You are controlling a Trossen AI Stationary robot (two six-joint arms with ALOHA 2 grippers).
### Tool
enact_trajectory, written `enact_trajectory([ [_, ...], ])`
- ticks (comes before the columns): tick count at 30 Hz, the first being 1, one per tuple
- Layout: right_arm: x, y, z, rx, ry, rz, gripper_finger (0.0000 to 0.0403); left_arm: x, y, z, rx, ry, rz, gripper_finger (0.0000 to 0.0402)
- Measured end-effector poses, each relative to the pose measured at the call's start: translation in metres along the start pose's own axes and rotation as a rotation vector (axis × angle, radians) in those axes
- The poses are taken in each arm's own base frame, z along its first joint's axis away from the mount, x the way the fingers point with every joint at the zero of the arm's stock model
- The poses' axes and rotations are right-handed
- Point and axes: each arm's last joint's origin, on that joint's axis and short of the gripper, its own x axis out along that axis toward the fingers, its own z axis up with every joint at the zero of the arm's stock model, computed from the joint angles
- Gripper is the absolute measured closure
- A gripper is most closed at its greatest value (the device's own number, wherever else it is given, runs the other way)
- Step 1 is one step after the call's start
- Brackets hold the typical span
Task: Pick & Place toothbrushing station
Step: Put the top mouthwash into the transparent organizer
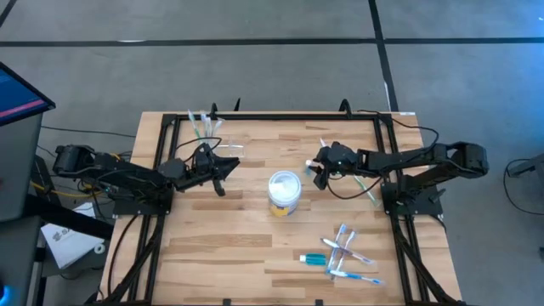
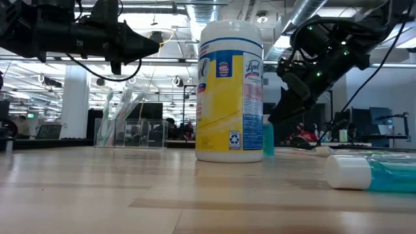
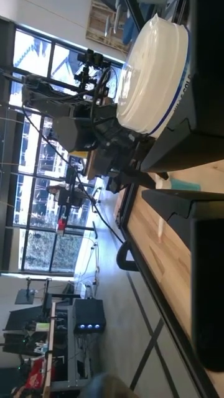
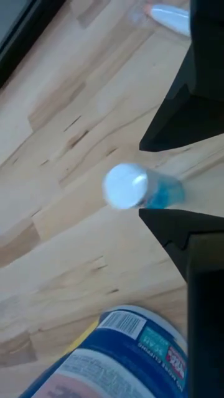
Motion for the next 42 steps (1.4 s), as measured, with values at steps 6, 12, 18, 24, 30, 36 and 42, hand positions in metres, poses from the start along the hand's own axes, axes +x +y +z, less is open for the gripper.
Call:
enact_trajectory([
  [6, 0.000, 0.000, 0.001, -0.001, -0.015, 0.003, 0.0249, 0.000, 0.000, 0.000, 0.000, 0.000, 0.000, 0.0353],
  [12, 0.000, 0.001, 0.005, 0.002, -0.047, 0.008, 0.0250, 0.000, 0.000, 0.000, 0.000, 0.000, 0.000, 0.0353],
  [18, 0.000, 0.001, 0.005, 0.002, -0.056, 0.009, 0.0248, 0.000, 0.000, 0.000, 0.000, 0.000, 0.000, 0.0353],
  [24, 0.000, 0.001, 0.006, -0.004, -0.060, 0.010, 0.0250, 0.000, 0.000, 0.000, 0.000, 0.000, 0.000, 0.0353],
  [30, 0.002, 0.002, 0.008, -0.003, -0.082, 0.013, 0.0245, 0.000, 0.000, 0.000, 0.000, 0.000, 0.000, 0.0353],
  [36, 0.018, 0.004, -0.001, -0.010, -0.043, 0.009, 0.0240, 0.000, 0.000, 0.000, 0.000, 0.000, 0.000, 0.0353],
  [42, 0.021, 0.006, 0.005, -0.029, -0.082, 0.019, 0.0254, 0.000, 0.000, 0.000, 0.000, 0.000, 0.000, 0.0353],
])
